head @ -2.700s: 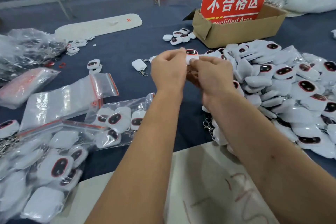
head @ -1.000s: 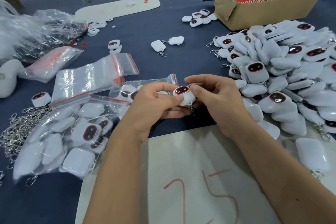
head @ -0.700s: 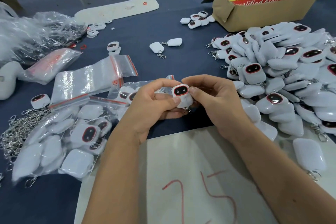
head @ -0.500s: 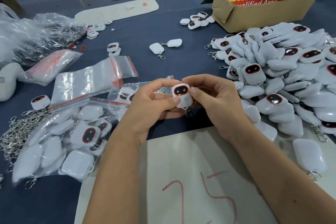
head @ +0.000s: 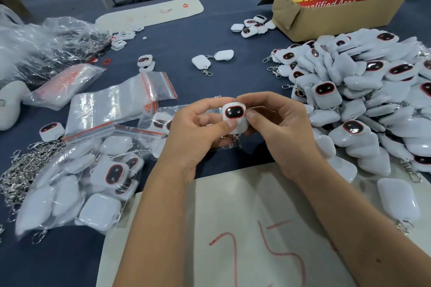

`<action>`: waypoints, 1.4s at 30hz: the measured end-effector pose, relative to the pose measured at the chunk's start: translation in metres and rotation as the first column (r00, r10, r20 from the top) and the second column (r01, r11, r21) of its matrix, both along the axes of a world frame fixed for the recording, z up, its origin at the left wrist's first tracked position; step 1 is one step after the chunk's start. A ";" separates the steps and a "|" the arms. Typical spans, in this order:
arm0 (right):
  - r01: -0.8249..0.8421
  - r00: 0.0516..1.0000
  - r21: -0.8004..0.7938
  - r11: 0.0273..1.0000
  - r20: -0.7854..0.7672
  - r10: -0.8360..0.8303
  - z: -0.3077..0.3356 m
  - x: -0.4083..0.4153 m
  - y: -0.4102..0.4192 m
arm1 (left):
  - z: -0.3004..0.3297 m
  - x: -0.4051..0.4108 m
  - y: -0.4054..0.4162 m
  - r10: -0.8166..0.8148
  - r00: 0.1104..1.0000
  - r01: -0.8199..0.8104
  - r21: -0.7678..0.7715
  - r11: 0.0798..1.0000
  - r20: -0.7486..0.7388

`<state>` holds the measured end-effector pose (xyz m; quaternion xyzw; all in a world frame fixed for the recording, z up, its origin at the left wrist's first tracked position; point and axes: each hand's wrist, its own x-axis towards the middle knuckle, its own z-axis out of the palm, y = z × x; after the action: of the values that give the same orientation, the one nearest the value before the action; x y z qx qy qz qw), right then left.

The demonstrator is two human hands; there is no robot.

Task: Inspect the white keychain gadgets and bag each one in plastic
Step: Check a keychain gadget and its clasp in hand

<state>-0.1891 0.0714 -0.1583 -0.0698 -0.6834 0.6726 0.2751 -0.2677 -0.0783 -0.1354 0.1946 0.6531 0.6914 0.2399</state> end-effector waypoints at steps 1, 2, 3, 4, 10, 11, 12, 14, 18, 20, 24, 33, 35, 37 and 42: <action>0.002 1.000 0.004 1.000 -0.005 -0.002 0.000 0.000 0.000 | 0.000 0.001 0.001 0.012 1.000 -0.012 0.008 1.000 0.003; 0.004 1.000 0.005 1.000 -0.008 -0.004 0.000 0.000 -0.001 | -0.001 0.001 0.003 0.029 1.000 -0.029 0.017 0.999 0.005; 0.008 1.000 0.004 1.000 -0.010 -0.008 0.000 0.000 -0.001 | -0.001 0.002 0.005 0.047 0.999 -0.048 0.023 0.999 0.007; 0.013 1.000 0.005 1.000 -0.011 -0.013 0.000 -0.001 -0.001 | -0.002 0.003 0.008 0.067 0.998 -0.067 0.028 0.997 0.011; 0.058 0.998 -0.027 0.998 -0.021 -0.058 -0.001 -0.002 -0.002 | -0.004 0.013 0.025 0.158 0.980 -0.171 0.105 0.980 0.122; 0.067 0.998 -0.030 0.997 -0.016 -0.068 -0.001 -0.003 -0.003 | -0.005 0.015 0.027 0.168 0.977 -0.182 0.108 0.977 0.128; 0.076 0.997 -0.028 0.997 -0.011 -0.076 -0.002 -0.003 -0.003 | -0.006 0.015 0.028 0.175 0.977 -0.188 0.104 0.977 0.126; 0.093 0.996 -0.017 0.996 0.002 -0.093 -0.002 -0.004 -0.002 | -0.007 0.015 0.029 0.181 0.976 -0.192 0.090 0.977 0.118; 0.102 0.995 -0.004 0.995 0.016 -0.102 -0.003 -0.004 -0.002 | -0.006 0.015 0.029 0.207 0.973 -0.213 0.056 0.975 0.103; 0.098 0.995 -0.002 0.995 0.029 -0.098 -0.003 -0.004 -0.001 | -0.006 0.016 0.030 0.220 0.970 -0.226 0.047 0.973 0.104; 0.115 0.992 -0.011 0.993 0.049 -0.114 -0.005 -0.005 -0.001 | -0.007 0.019 0.034 0.239 0.966 -0.244 0.040 0.969 0.102; 0.086 0.983 0.021 0.996 0.160 -0.088 -0.002 -0.011 -0.003 | -0.001 0.014 0.056 0.421 0.898 -0.432 0.072 0.899 0.130; 0.115 0.981 -0.088 0.989 0.167 -0.099 0.004 -0.014 0.000 | 0.005 0.012 0.068 0.404 0.902 -0.418 0.076 0.905 0.151; 0.182 0.974 -0.250 0.951 0.180 -0.139 0.014 -0.020 0.004 | 0.010 0.003 0.088 0.384 0.916 -0.391 0.046 0.919 0.114; 0.248 0.968 -0.548 0.799 0.165 -0.187 0.052 -0.046 0.041 | 0.032 -0.026 0.148 0.330 0.943 -0.331 -0.027 0.943 -0.033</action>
<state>-0.2348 0.1120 -0.1061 -0.2605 -0.4543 0.8039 0.2819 -0.2941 0.0701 -0.1036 0.0882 0.6908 0.7084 0.1144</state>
